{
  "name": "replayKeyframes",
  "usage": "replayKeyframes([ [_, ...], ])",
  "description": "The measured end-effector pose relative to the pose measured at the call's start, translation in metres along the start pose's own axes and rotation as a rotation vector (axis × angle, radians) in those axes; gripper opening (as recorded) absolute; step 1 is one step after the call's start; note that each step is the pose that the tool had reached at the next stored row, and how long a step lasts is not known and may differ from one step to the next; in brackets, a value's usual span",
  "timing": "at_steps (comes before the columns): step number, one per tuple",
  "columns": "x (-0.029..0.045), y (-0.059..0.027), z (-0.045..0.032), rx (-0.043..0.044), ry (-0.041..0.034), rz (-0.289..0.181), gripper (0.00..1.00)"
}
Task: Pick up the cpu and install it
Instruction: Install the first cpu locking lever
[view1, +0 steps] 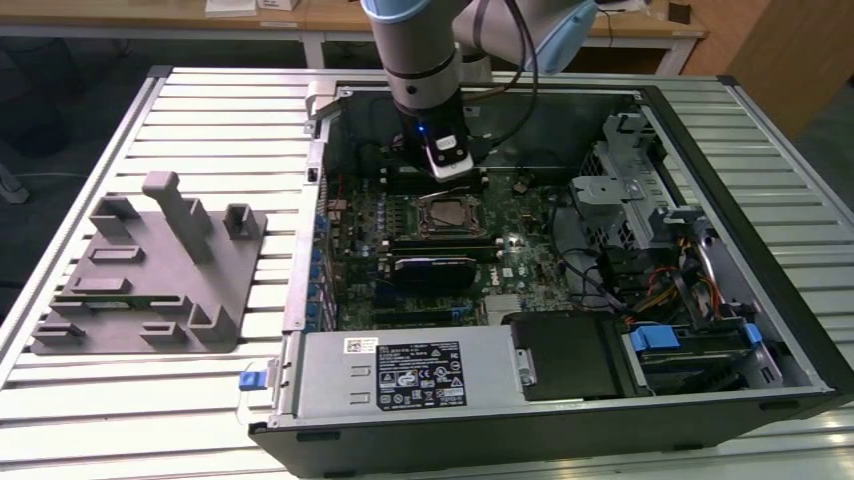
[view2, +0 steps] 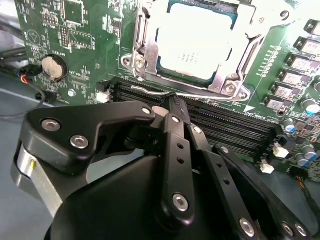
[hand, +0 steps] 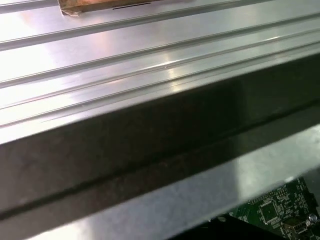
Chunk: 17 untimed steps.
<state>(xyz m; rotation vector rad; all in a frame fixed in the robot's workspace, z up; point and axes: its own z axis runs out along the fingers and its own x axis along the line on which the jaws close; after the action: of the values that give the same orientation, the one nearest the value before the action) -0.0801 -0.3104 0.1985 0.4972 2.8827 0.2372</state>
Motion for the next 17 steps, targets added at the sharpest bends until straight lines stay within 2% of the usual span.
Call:
replayKeyframes([
  [2, -0.0001, 0.0006, 0.0003, 0.0055, -0.0033, 0.009, 0.11],
  [7, -0.0002, 0.0008, -0.0005, 0.0065, -0.0036, 0.011, 0.11],
  [17, -0.0027, 0.0036, -0.0145, 0.0057, -0.0036, 0.011, 0.11],
])
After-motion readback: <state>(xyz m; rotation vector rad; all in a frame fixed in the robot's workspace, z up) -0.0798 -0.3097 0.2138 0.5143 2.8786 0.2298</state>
